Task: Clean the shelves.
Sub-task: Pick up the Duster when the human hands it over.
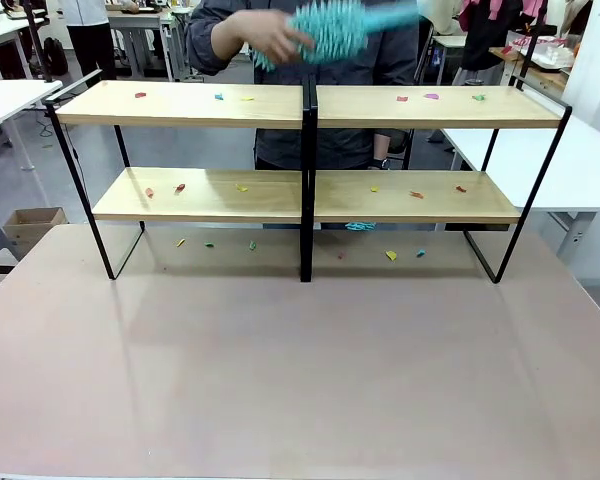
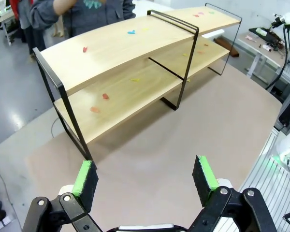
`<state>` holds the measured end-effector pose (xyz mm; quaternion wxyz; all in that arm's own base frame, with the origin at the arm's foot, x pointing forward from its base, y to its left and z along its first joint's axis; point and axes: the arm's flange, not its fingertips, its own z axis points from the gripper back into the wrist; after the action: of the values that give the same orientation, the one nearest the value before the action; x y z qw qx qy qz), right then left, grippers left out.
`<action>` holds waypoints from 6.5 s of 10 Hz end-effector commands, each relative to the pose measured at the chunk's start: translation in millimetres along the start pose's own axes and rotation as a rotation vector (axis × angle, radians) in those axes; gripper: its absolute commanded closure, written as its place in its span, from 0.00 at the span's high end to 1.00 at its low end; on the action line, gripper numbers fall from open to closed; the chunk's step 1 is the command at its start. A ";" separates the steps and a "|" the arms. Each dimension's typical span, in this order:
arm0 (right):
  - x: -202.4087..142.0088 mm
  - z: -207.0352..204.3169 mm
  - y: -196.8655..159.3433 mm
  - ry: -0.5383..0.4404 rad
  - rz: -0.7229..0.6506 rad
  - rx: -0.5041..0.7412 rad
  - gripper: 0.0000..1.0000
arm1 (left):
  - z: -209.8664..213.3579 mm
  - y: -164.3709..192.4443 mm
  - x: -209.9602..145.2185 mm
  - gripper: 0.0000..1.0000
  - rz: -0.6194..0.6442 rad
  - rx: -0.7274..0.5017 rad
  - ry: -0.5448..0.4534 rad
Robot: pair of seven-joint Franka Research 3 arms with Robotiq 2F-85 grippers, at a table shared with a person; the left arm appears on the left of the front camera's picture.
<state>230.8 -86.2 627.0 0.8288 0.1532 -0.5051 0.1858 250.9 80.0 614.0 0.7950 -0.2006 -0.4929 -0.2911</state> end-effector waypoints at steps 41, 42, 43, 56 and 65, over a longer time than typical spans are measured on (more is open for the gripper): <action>5.9 -7.6 7.4 0.005 0.146 0.002 1.00 | -265.8 24.5 143.9 1.00 0.870 -0.651 0.276; 5.9 -7.6 7.4 0.005 0.146 0.002 1.00 | -271.9 22.1 146.4 1.00 0.878 -0.648 0.264; 5.9 -7.6 7.4 0.005 0.146 0.002 1.00 | -276.5 21.7 146.8 1.00 0.877 -0.647 0.263; 5.9 -7.6 7.4 0.005 0.146 0.002 1.00 | -253.7 20.8 150.6 0.00 0.819 -0.681 0.205; 5.9 -7.6 7.4 0.005 0.146 0.002 1.00 | 115.3 160.2 58.4 0.00 0.666 -0.420 0.303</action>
<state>235.8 -74.5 629.2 0.8144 0.1172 -0.5114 0.2480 289.6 246.3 713.0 0.8415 -0.4781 -0.1926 -0.1619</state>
